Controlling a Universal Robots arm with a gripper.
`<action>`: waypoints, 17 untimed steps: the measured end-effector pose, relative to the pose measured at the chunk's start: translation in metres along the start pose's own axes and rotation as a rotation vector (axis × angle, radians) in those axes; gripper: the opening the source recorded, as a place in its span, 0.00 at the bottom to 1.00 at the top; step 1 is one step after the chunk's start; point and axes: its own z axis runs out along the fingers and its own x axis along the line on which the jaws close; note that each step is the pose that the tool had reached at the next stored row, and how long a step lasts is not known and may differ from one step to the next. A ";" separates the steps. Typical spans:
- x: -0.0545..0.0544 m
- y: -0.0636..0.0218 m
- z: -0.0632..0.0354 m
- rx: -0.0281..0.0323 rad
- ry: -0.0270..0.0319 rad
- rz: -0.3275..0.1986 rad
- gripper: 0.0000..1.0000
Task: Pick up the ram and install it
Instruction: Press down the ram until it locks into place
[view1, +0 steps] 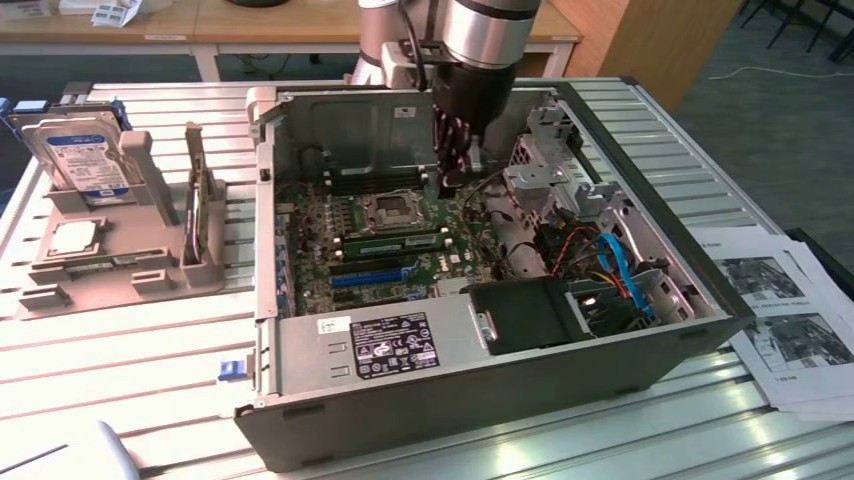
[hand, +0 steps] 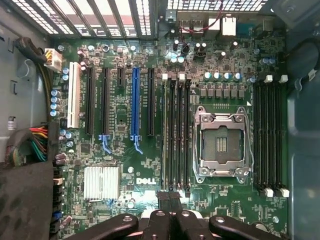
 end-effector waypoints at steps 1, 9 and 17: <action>0.000 -0.0001 0.0018 0.0000 0.0000 0.000 0.10; 0.000 -0.0008 0.0162 0.0000 0.0001 0.000 0.10; 0.000 -0.0014 0.0309 0.0000 0.0000 0.000 0.10</action>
